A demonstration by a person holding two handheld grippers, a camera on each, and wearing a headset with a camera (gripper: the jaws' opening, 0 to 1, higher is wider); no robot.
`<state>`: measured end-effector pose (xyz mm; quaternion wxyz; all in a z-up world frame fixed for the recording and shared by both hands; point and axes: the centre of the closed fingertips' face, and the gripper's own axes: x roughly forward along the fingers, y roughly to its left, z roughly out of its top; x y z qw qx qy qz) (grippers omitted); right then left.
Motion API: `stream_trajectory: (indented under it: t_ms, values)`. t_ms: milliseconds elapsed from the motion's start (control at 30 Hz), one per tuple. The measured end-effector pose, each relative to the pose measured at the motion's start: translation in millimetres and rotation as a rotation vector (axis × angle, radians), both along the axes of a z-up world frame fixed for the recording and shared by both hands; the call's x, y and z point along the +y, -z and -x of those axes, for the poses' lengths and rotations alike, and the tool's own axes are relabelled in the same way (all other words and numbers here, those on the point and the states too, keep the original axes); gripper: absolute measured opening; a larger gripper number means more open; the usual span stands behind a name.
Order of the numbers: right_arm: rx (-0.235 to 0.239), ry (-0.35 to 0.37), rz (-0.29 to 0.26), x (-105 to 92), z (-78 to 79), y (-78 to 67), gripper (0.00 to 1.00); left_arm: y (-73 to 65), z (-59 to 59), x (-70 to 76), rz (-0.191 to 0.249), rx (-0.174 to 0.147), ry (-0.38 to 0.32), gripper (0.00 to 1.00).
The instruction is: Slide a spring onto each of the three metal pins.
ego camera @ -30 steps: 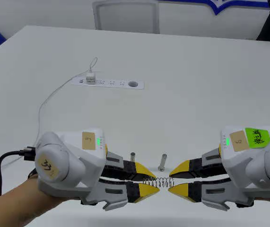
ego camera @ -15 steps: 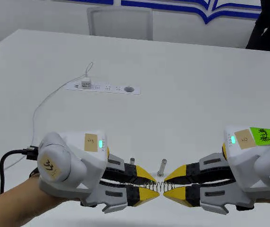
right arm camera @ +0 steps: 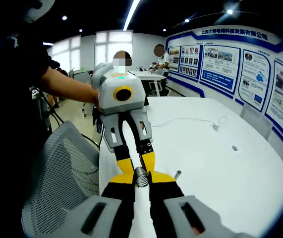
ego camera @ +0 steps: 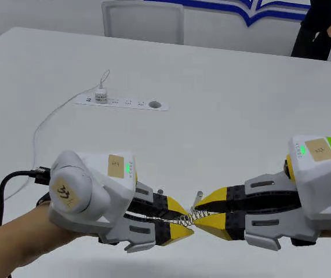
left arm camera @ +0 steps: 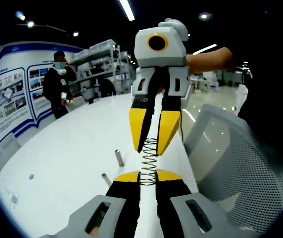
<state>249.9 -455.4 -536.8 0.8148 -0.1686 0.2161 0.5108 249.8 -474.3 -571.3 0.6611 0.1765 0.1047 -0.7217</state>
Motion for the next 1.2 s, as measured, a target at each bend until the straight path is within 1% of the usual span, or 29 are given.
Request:
stream_trajectory:
  t_ms: [100,167,233,300,333,367,467,533,633,700,733,800,900,967,1033,1133,1167,1200]
  values:
    - [0.008,0.011,-0.053,-2.3,-2.4,-3.4,0.10,-1.1,-1.3,-4.0,0.010,0.022,-0.018,0.10]
    - [0.007,0.010,-0.066,-5.3,-3.4,-2.7,0.10,0.3,-1.5,-8.0,0.012,0.028,-0.028,0.10]
    - [0.013,0.009,-0.093,-8.6,-4.2,-3.1,0.10,1.8,-1.2,-12.8,0.020,0.044,-0.039,0.10]
    - [0.021,0.015,-0.107,-12.7,-4.4,-2.5,0.10,2.0,-0.4,-16.1,0.029,0.066,-0.059,0.10]
    - [0.025,0.021,-0.116,-15.7,-4.1,-2.6,0.10,1.1,1.0,-17.6,0.033,0.071,-0.070,0.10]
    - [0.025,0.022,-0.128,-16.2,-2.7,-4.0,0.11,0.1,2.4,-18.3,0.035,0.069,-0.073,0.10]
    - [0.032,0.047,-0.201,-14.6,-1.2,-9.3,0.11,-2.1,4.5,-18.9,0.047,0.079,-0.082,0.10]
    - [0.037,0.069,-0.221,-14.3,-1.2,-9.1,0.11,-2.1,4.3,-18.8,0.047,0.085,-0.099,0.10]
    - [0.044,0.067,-0.228,-11.2,1.3,-9.5,0.11,-0.5,9.3,-18.3,0.035,0.071,-0.094,0.10]
    - [0.044,0.069,-0.234,-8.5,2.3,-10.3,0.11,-0.2,9.7,-17.0,0.034,0.066,-0.092,0.10]
    - [0.037,0.070,-0.225,-7.2,2.3,-9.9,0.11,0.7,9.0,-16.0,0.034,0.056,-0.092,0.10]
    - [0.031,0.073,-0.202,-8.2,1.2,-7.6,0.11,1.9,7.7,-14.5,0.035,0.057,-0.095,0.10]
    - [0.045,0.081,-0.195,-9.6,1.6,-6.1,0.11,1.7,8.5,-12.3,0.044,0.056,-0.096,0.10]
    - [0.046,0.085,-0.193,-10.0,1.5,-6.3,0.13,1.2,9.0,-11.7,0.048,0.060,-0.096,0.10]
    - [0.054,0.101,-0.190,-11.3,-0.6,-4.6,0.16,1.6,8.6,-11.1,0.046,0.054,-0.095,0.10]
    - [0.074,0.095,-0.197,-10.1,-0.4,-2.3,0.15,0.2,6.8,-11.2,0.055,0.055,-0.100,0.10]
    - [0.090,0.096,-0.202,-9.1,-0.2,-1.4,0.15,-0.9,5.1,-11.1,0.062,0.055,-0.106,0.10]
    - [0.093,0.096,-0.201,-8.8,-0.4,-0.9,0.15,-2.0,4.0,-11.1,0.069,0.058,-0.109,0.10]
